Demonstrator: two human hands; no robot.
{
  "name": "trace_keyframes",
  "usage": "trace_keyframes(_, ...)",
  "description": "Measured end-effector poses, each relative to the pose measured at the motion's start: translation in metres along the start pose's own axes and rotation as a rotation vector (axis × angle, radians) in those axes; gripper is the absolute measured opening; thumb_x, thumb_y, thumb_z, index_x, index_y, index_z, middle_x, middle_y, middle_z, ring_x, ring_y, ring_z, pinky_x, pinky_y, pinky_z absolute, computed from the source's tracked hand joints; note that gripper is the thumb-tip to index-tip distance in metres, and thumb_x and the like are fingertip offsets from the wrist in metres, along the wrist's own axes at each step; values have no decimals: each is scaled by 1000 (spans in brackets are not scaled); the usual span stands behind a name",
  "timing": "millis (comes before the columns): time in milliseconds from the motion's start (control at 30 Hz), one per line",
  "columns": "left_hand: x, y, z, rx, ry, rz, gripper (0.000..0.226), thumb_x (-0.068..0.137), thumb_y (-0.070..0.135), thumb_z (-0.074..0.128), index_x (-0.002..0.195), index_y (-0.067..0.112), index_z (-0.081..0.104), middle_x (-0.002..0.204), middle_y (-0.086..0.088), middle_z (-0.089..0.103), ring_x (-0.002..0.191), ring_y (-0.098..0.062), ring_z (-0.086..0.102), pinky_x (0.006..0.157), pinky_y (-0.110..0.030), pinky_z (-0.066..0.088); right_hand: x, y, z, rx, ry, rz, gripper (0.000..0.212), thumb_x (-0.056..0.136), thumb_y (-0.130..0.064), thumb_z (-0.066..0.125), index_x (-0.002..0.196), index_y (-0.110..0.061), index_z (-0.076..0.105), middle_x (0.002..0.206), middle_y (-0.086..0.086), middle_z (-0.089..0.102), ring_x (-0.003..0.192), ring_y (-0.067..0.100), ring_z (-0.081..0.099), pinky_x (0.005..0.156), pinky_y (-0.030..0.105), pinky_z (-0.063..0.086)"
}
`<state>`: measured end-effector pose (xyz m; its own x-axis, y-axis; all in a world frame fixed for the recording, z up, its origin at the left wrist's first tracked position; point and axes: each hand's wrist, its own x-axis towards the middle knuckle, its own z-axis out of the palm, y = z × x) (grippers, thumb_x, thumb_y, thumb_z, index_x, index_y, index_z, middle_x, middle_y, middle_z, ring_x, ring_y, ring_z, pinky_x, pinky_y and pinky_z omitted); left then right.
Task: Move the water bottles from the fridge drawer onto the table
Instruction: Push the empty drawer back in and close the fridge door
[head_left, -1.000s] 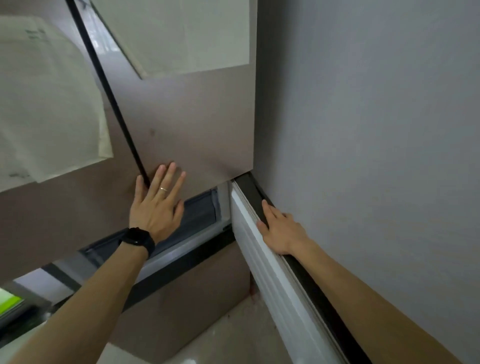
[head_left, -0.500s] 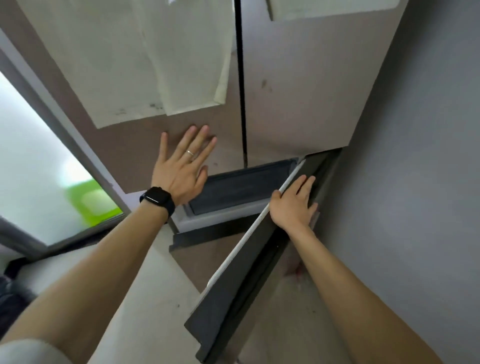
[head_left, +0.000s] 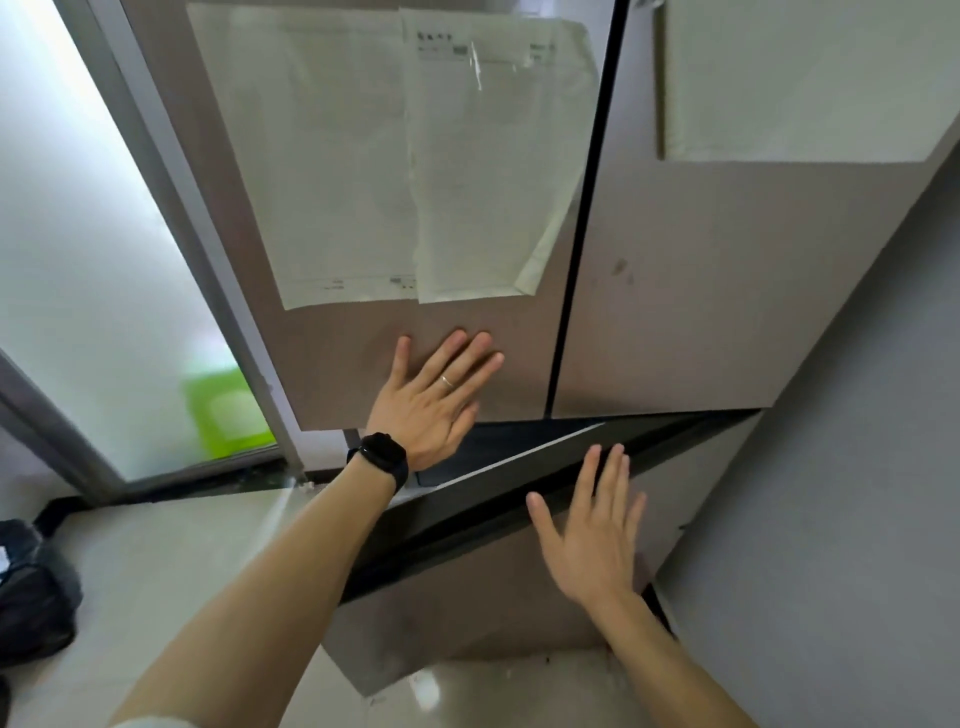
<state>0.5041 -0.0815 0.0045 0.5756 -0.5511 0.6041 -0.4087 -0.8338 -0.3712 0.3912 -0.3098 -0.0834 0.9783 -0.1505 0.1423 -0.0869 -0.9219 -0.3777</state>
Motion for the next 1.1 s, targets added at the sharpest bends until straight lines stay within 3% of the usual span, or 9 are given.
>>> trace_keyframes(133,0,0,13,36,69,-9,64,103,47,32,160,34,7,167,8,-9,154,-15,-8,118,-59,-14,9,10,11,-73,28,-126,95,93,-78,14,158,-16,-16,164,11,-25,153,26,-20,122,55,-8)
trace_keyframes(233,1,2,19,35,91,-29,66,101,48,35,160,36,6,167,10,-11,154,-14,-8,118,-59,-15,8,26,20,-180,40,-260,77,100,-62,20,161,-16,12,168,15,-4,155,31,0,119,58,7)
trace_keyframes(300,1,2,23,34,99,-30,67,101,49,34,159,36,4,167,10,-12,154,-14,-9,117,-60,-16,3,33,29,-211,61,-352,66,101,-50,27,160,-21,19,168,15,1,155,31,5,116,60,15)
trace_keyframes(400,0,2,26,29,123,-34,66,102,48,34,160,36,4,167,10,-12,154,-14,-9,117,-60,-15,-1,37,42,-233,30,-413,86,89,-41,56,161,-27,11,169,10,1,155,30,5,115,62,16)
trace_keyframes(567,1,4,27,35,138,-34,68,101,48,37,159,36,4,167,10,-15,154,-13,-11,117,-60,-16,11,27,54,-238,-25,-366,113,76,-35,74,161,-26,-1,168,11,-2,155,33,3,115,65,15)
trace_keyframes(767,1,3,31,86,165,-31,68,99,49,47,158,35,17,167,9,-14,154,-14,-11,117,-59,-16,34,16,55,-270,-51,-334,113,69,-31,77,160,-26,11,169,7,-5,155,29,-2,115,68,18)
trace_keyframes(933,1,3,33,97,181,-30,67,99,49,46,158,35,17,167,9,-13,154,-14,-10,117,-59,-13,45,1,60,-271,-73,-266,116,71,-30,76,160,-25,3,168,7,-14,154,29,-10,116,68,13)
trace_keyframes(1100,0,4,34,108,184,-45,68,99,49,46,158,36,16,167,9,-12,154,-14,-9,117,-60,-12,45,3,60,-256,-60,-284,106,81,-41,70,161,-25,2,168,7,-10,155,29,-6,116,68,13)
